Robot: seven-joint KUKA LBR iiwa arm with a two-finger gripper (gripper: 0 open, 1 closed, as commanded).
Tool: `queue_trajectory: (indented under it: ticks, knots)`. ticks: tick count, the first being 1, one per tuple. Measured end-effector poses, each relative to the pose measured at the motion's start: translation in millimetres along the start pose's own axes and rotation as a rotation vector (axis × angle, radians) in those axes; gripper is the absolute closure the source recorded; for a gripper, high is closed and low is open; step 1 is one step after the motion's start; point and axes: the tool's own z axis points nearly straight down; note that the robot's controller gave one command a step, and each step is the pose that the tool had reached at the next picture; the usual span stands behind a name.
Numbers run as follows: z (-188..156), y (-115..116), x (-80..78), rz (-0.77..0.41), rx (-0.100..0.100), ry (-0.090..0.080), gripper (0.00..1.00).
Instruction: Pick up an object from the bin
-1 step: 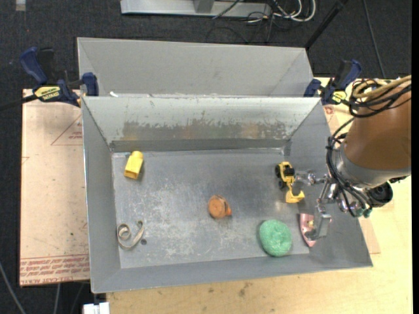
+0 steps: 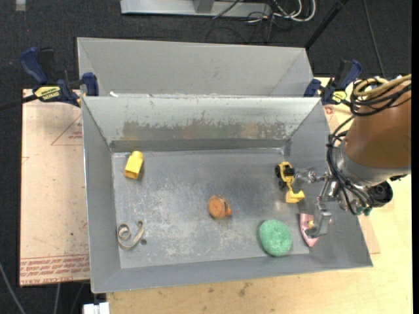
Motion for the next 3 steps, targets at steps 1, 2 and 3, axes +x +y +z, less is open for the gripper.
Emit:
queue_trajectory:
  ticks: [1,2,3]
  knots:
    - [58.4,-2.4,7.2,-0.040,0.001,-0.006,0.00]
    - [103.6,2.6,19.6,-0.048,0.002,-0.013,0.00]
    - [104.7,12.3,22.7,-0.165,0.000,-0.002,1.00]
